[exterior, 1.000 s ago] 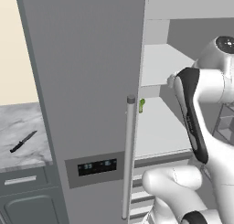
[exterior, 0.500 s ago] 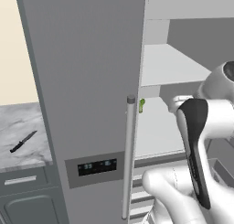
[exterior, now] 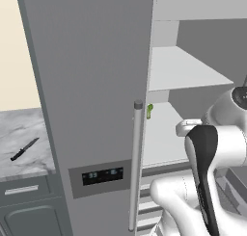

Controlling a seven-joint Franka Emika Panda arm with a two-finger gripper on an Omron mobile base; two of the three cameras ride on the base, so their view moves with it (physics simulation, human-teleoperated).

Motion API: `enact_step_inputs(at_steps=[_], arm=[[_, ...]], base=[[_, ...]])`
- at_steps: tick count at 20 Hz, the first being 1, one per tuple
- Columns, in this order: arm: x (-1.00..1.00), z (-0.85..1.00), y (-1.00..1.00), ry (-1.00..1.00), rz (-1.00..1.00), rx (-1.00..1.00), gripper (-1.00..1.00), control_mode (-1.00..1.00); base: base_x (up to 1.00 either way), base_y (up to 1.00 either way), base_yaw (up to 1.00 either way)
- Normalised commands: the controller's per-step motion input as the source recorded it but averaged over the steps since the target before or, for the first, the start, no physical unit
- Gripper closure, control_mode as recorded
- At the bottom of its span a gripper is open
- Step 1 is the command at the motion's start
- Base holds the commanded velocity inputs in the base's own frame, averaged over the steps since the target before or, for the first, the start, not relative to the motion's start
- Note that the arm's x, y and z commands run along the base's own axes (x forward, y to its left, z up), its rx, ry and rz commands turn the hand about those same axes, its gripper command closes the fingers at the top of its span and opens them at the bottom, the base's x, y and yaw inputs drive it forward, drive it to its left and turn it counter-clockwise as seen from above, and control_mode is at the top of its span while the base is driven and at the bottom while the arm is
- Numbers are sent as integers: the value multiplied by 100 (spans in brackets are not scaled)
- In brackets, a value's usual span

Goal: Retrieve the butter from the fridge and place it on a plate on the dining table. Then retrieve the butter knife by the fridge and place it near the plate.

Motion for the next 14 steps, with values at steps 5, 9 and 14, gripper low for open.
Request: enact_step_inputs(at_steps=[5,9,14], arm=[[0,-11,2,2,0,0,100,-100],[-20,-8,12,0,0,0,100,-100],[-10,-4,7,0,0,0,100,100]], base=[[0,0,0],[0,0,0],[-69,43,-4]])
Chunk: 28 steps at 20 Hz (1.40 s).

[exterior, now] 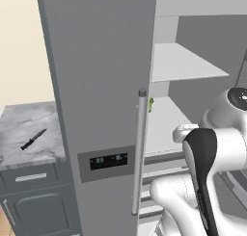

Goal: Retrieve the butter from the fridge and place it on a plate on the dining table. Then retrieve the butter knife by the fridge and place it near the plate.

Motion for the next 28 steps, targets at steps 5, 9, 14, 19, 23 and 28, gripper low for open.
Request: enact_step_inputs(at_steps=[5,9,14,19,23,28], arm=[[0,0,0,0,0,0,100,100],[0,0,0,0,0,0,100,100],[0,0,0,0,0,0,100,100],[0,0,0,0,0,0,100,100],[0,0,0,0,0,0,100,100],[0,0,0,0,0,0,100,100]], base=[[-92,55,-16],[-85,30,-51],[-91,25,-54],[-91,6,-66],[-32,-1,-84],[-15,-1,-88]])
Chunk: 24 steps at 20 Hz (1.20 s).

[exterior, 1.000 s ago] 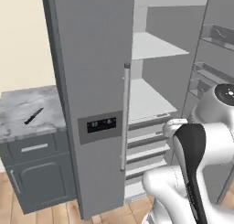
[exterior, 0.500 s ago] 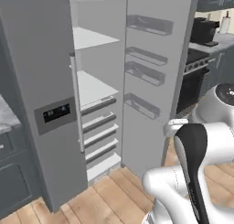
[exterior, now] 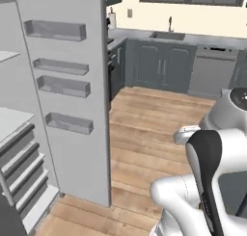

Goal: Retrieve the butter from the fridge and place it on a plate on the dining table. Then retrieve the butter knife by the fridge and place it near the plate.

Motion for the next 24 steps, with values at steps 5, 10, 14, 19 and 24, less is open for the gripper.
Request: enact_step_inputs(at_steps=[5,10,14,19,24], arm=[[0,0,0,0,0,0,100,100],[0,0,0,0,0,0,100,100],[0,0,0,0,0,0,100,100],[0,0,0,0,0,0,100,100],[0,0,0,0,0,0,100,100]], base=[[-24,0,-86],[-26,-15,-77],[-18,-23,-58],[-3,-70,-20],[-23,-100,3]])
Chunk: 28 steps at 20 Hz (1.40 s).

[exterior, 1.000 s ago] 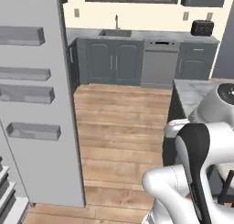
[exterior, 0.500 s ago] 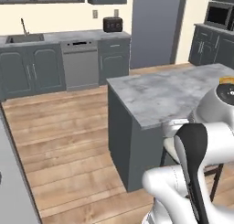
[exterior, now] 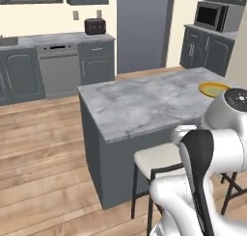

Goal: Retrieve the butter from the fridge and place it on a plate on the dining table. Then retrieve the butter knife by the fridge and place it near the plate.

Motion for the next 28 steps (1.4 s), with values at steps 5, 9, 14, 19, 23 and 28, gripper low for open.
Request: enact_step_inputs(at_steps=[5,9,14,19,23,28], arm=[[0,0,0,0,0,0,100,100],[0,0,0,0,0,0,100,100],[0,0,0,0,0,0,100,100],[0,0,0,0,0,0,100,100],[0,0,0,0,0,0,100,100],[0,0,0,0,0,0,100,100]], base=[[-12,-100,5],[0,-100,4],[0,-100,4],[0,-100,9],[2,-100,28],[17,-68,27]])
